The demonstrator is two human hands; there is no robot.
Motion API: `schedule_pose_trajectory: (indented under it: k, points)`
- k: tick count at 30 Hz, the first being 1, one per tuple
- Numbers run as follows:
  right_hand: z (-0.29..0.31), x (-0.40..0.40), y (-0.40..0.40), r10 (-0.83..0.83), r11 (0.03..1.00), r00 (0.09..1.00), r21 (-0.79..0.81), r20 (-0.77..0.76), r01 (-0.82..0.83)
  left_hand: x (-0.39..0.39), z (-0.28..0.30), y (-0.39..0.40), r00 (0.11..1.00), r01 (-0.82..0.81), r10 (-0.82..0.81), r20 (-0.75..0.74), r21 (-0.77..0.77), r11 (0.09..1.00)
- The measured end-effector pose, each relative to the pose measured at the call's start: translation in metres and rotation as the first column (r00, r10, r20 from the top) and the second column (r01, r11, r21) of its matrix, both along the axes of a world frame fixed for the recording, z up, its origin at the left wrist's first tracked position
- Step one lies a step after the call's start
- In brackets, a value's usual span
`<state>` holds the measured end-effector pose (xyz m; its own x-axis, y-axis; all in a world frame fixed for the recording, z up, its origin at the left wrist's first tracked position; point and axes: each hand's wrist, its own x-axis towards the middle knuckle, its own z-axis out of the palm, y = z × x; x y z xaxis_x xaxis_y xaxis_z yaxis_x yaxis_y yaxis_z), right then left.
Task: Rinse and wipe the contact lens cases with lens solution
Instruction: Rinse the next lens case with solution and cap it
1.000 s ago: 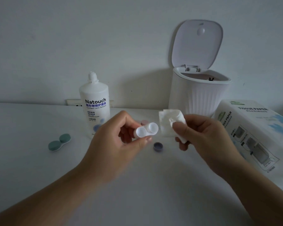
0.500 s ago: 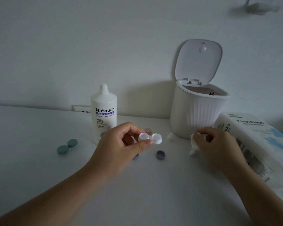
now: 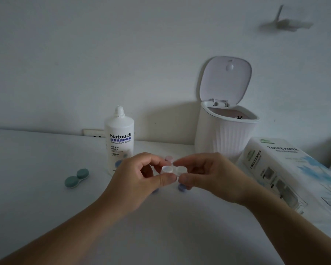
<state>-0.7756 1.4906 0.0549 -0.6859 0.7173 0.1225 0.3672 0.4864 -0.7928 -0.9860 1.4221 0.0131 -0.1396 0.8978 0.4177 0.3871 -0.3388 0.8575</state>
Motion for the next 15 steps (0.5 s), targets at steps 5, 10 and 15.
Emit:
schedule_pose_trajectory:
  k: [5,10,15]
  points:
    - [-0.012,-0.004,0.001,0.007,0.986,0.979,-0.161,-0.203,-0.041,0.003,-0.001,-0.001,0.998,-0.022,0.026,-0.051,0.073,0.997]
    - [-0.026,0.004,0.005,-0.125,0.972,0.950,-0.227,-0.286,0.060,-0.006,0.007,-0.001,0.962,-0.183,0.242,-0.125,0.363,0.914]
    - [-0.026,0.007,0.007,-0.199,0.962,0.916,-0.248,-0.347,0.114,-0.019,0.014,0.003,0.833,-0.457,0.553,0.001,0.564,0.688]
